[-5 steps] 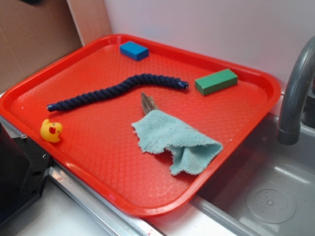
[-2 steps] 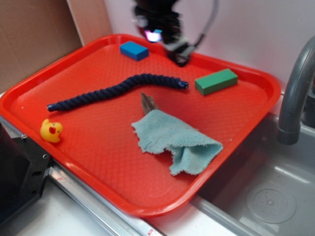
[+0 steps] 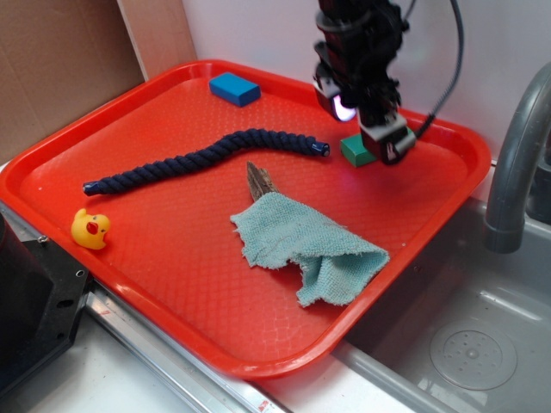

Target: Grab the green block.

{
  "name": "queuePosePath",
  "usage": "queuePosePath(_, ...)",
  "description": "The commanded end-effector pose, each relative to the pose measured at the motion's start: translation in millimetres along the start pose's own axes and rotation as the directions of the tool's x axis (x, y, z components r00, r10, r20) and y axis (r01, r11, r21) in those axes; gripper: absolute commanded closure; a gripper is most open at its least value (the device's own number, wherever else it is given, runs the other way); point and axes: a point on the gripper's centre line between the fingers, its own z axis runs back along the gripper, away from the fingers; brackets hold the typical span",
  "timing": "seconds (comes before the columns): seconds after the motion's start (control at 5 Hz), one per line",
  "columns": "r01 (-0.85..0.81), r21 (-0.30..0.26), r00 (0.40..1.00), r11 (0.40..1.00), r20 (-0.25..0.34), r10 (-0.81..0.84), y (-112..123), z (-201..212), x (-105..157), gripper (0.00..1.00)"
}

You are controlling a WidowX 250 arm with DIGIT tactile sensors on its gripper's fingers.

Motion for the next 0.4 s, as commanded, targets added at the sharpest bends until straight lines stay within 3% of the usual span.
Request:
queuePosePath(0.0,0.073,0.006,0.997,0.997,0.015,-0.073,-26,-4,5,0.22)
queuePosePath(0.2,0.018,0.032,1.0,0.999,0.023,-0.019,-14,12,2,1.0)
